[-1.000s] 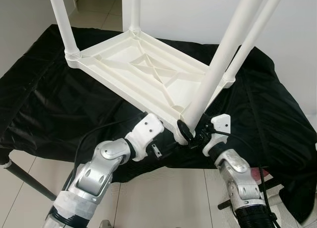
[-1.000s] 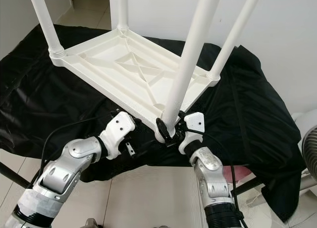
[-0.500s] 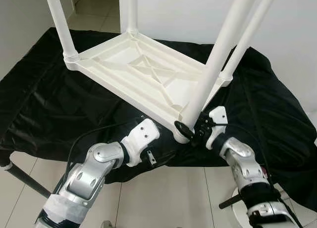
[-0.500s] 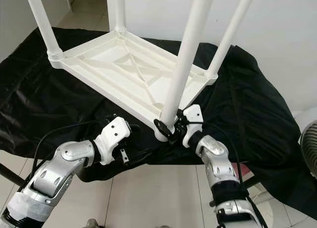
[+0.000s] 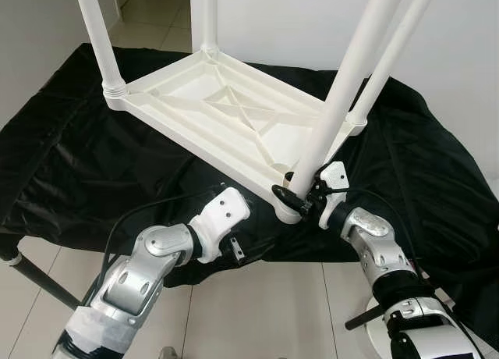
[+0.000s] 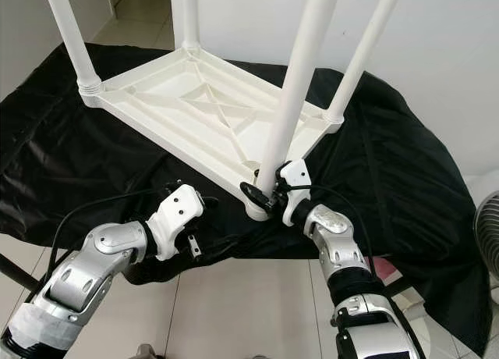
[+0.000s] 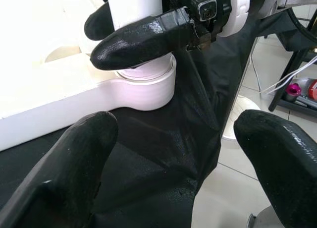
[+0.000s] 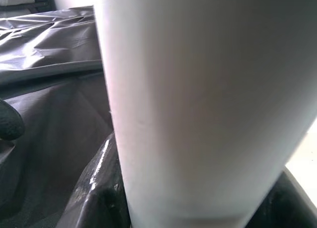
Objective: Building children table
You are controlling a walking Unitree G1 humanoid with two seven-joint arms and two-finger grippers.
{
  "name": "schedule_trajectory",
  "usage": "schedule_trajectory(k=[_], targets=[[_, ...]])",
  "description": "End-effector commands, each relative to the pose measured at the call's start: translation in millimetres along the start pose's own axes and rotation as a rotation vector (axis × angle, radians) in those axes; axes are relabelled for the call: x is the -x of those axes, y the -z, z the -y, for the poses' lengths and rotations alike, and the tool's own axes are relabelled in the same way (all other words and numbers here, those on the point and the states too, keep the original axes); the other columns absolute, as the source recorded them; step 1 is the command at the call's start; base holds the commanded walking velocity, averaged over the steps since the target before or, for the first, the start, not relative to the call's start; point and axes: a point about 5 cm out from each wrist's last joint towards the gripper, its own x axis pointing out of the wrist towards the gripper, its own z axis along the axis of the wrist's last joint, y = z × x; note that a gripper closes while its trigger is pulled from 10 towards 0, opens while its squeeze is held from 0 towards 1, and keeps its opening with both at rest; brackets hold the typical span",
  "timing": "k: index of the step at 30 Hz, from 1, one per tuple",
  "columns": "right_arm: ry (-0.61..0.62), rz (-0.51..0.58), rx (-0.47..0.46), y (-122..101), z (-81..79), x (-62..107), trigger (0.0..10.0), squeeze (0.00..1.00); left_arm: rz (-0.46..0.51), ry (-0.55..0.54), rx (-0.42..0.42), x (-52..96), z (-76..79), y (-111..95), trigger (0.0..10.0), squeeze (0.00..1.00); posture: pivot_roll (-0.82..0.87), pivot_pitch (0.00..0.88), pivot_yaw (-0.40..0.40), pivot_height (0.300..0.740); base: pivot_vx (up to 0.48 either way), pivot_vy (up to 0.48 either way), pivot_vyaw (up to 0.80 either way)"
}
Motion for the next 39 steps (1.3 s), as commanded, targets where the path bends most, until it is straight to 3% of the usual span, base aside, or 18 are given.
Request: schedule_trajectory(k=[1, 9, 13, 18, 19, 20, 23, 26, 28, 29, 32, 39], targets=[[0.017, -0.025, 0.006, 5, 3.5, 9.7, 10.0, 0.0, -0.004, 0.013, 0.007, -3.6, 1.5, 0, 10.0, 0.0, 0.04, 0.063, -0.081, 0.74, 0.0, 0.0, 0.0], [0.052, 0.0, -0.011, 6, -1.3, 11.1, 10.0, 0.0, 0.005, 0.005, 0.004, -7.0, -2.6, -2, 10.0, 0.0, 0.03, 0.05, -0.077, 0.74, 0.0, 0.0, 0.0], [0.213, 0.029, -0.001, 4, -6.8, 16.0, 10.0, 0.0, 0.016, 0.006, 0.018, -9.7, -4.4, -2, 10.0, 0.0, 0.03, 0.047, -0.088, 0.74, 0.0, 0.0, 0.0], [0.261, 0.042, -0.005, 4, -11.7, 16.9, 10.0, 0.0, 0.012, -0.002, 0.015, -9.7, -4.7, 0, 10.0, 0.0, 0.03, 0.05, -0.089, 0.74, 0.0, 0.0, 0.0], [0.339, 0.053, -0.021, 4, -21.2, 17.5, 10.0, 0.0, 0.01, -0.006, 0.016, -8.9, -3.5, 0, 10.0, 0.0, 0.03, 0.057, -0.093, 0.74, 0.0, 0.0, 0.0], [0.339, 0.053, -0.021, 4, -21.2, 17.5, 10.0, 0.0, 0.01, -0.006, 0.016, -8.9, -3.5, 0, 10.0, 0.0, 0.03, 0.057, -0.093, 0.74, 0.0, 0.0, 0.0], [0.518, 0.046, -0.04, 7, -27.5, 19.2, 10.0, 0.0, 0.01, -0.018, 0.017, -8.4, -4.6, 1, 10.0, 0.0, 0.05, 0.055, -0.085, 0.74, 0.0, 0.0, 0.0], [0.62, 0.041, -0.053, 10, -31.3, 19.0, 10.0, 0.0, 0.013, -0.026, 0.017, -8.9, -6.5, 0, 10.0, 0.0, 0.06, 0.052, -0.083, 0.74, 0.0, 0.0, 0.0], [0.62, 0.041, -0.053, 10, -31.3, 19.0, 10.0, 0.0, 0.013, -0.026, 0.017, -8.9, -6.5, 0, 10.0, 0.0, 0.06, 0.052, -0.083, 0.74, 0.0, 0.0, 0.0], [0.71, 0.026, -0.074, 12, -33.1, 19.6, 10.0, 0.0, 0.016, -0.019, 0.016, -8.4, -5.7, -1, 10.0, 0.0, 0.06, 0.059, -0.081, 0.74, 0.0, 0.0, 0.0], [0.774, 0.019, -0.121, 12, -40.8, 15.3, 10.0, 0.0, -0.001, -0.009, 0.004, -6.4, -4.2, 1, 10.0, 0.0, 0.06, 0.064, -0.081, 0.74, 0.0, 0.0, 0.0], [0.725, 0.024, -0.131, 9, -48.0, 12.1, 10.0, 0.0, -0.002, -0.011, 0.006, -5.1, -3.4, 1, 10.0, 0.0, 0.07, 0.057, -0.088, 0.74, 0.0, 0.0, 0.0]])
